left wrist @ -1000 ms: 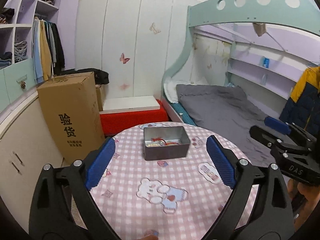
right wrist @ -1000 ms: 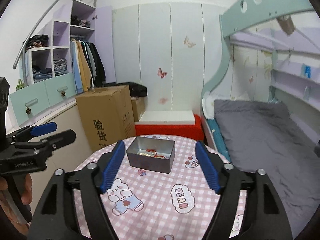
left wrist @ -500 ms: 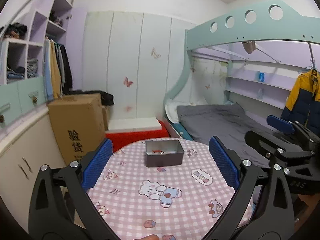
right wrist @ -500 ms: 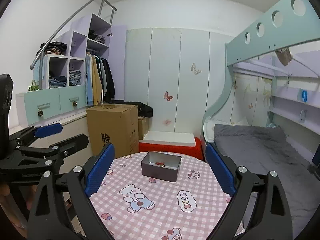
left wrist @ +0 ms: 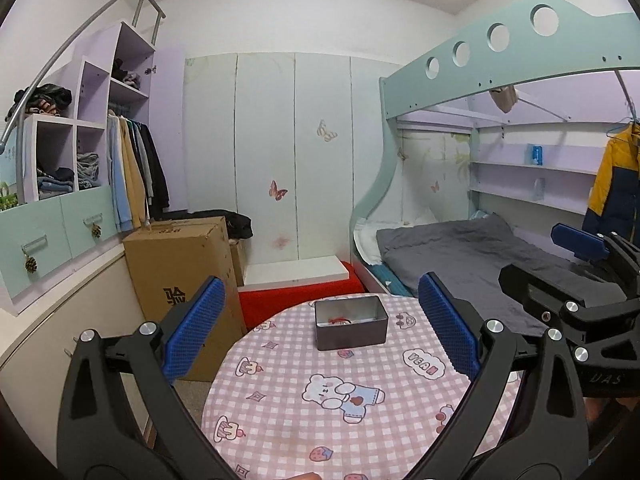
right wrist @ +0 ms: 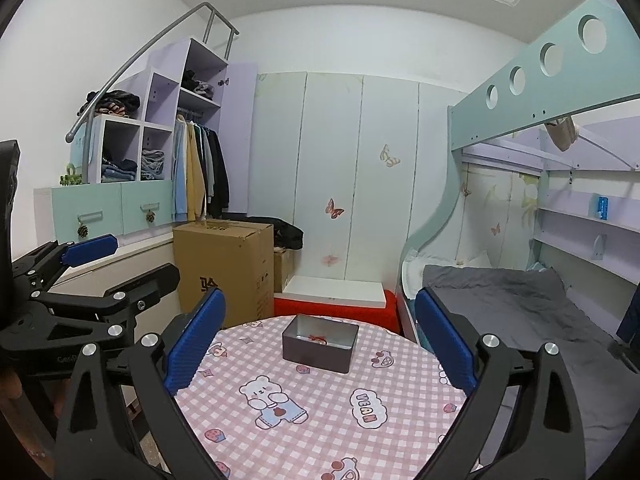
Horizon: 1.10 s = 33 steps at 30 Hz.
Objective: Organize jewelry
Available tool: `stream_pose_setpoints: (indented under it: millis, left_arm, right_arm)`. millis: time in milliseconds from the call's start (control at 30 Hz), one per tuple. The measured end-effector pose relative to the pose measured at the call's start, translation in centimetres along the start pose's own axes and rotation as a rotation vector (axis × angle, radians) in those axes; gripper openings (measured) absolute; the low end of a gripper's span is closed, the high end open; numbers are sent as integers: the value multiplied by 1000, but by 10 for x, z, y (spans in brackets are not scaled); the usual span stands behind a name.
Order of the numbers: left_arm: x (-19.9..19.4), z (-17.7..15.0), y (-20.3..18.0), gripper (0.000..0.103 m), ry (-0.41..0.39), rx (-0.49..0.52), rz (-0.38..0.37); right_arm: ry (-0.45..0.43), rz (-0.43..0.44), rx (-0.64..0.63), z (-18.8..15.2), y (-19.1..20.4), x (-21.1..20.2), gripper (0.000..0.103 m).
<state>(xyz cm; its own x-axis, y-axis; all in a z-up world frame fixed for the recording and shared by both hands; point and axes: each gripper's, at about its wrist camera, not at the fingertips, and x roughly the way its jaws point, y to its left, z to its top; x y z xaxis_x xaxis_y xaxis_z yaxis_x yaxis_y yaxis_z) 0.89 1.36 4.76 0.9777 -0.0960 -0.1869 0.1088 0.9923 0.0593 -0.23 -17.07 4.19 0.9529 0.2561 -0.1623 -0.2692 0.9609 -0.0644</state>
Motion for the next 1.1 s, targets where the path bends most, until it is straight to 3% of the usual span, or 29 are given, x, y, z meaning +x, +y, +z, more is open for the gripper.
stream_pose_setpoints:
  millis: [1100]
  left_arm:
    - [-6, -2, -4, 95, -49, 7, 13]
  right_arm:
    - [-8, -16, 3, -2, 1, -4, 93]
